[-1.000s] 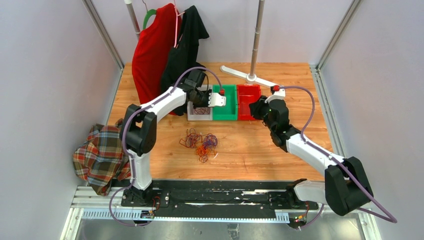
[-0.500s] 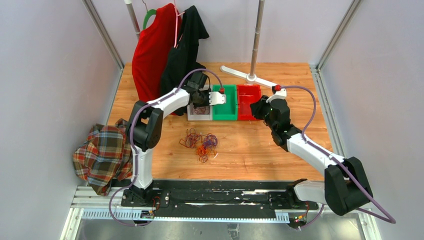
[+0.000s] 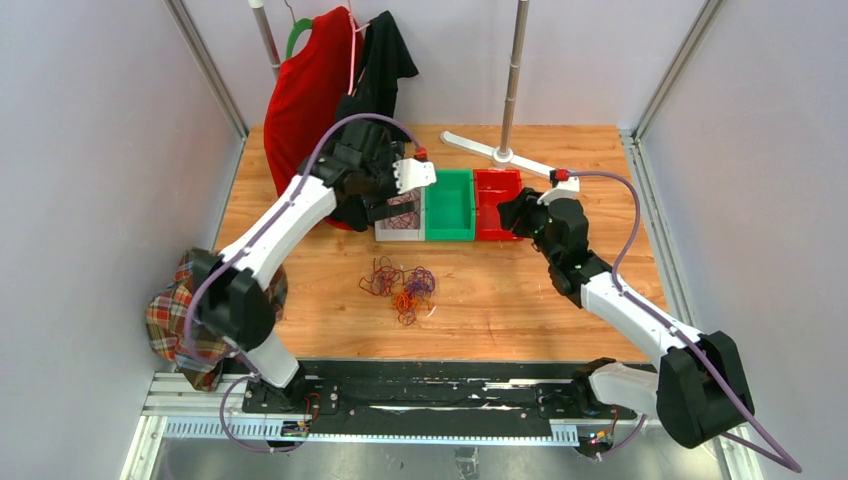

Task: Untangle the cables

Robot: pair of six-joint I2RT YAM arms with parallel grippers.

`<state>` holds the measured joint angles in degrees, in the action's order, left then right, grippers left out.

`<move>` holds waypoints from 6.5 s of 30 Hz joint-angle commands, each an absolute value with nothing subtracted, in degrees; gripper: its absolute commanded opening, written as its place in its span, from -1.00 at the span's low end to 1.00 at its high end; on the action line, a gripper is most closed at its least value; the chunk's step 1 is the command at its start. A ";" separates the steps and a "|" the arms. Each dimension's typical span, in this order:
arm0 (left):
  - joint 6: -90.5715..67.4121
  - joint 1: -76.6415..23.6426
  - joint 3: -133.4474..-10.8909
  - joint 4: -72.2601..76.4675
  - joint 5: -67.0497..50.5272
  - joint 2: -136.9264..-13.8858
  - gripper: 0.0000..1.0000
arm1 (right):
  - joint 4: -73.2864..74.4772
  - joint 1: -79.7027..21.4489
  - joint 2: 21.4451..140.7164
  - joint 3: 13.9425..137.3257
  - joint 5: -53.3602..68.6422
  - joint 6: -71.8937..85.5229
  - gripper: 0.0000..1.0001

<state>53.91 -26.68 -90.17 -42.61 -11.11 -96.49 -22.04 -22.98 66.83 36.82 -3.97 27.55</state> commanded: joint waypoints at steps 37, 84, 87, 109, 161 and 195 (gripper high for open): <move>35.55 -18.76 -53.92 -35.17 -18.94 -82.24 -0.96 | -22.13 -22.15 67.39 39.33 4.16 28.05 -0.32; 30.08 -26.21 -96.05 -66.84 -31.01 -73.22 -0.99 | -33.95 -52.91 78.67 55.46 6.77 12.70 0.13; 28.56 -26.36 -96.72 -66.82 -32.12 -73.57 -0.99 | -35.35 -53.13 80.43 56.07 4.62 12.61 0.11; 24.61 -26.89 -116.38 -66.73 -40.53 -80.36 -0.99 | -52.01 -55.02 93.16 45.95 -3.86 19.19 0.12; 18.38 -26.98 -99.80 -48.72 -32.28 -67.17 -0.99 | -36.10 -49.79 66.10 42.57 -9.19 8.72 0.28; 37.17 -27.24 -100.15 -54.48 -46.55 -68.64 -0.99 | -34.93 -38.59 82.09 68.28 60.95 23.74 0.48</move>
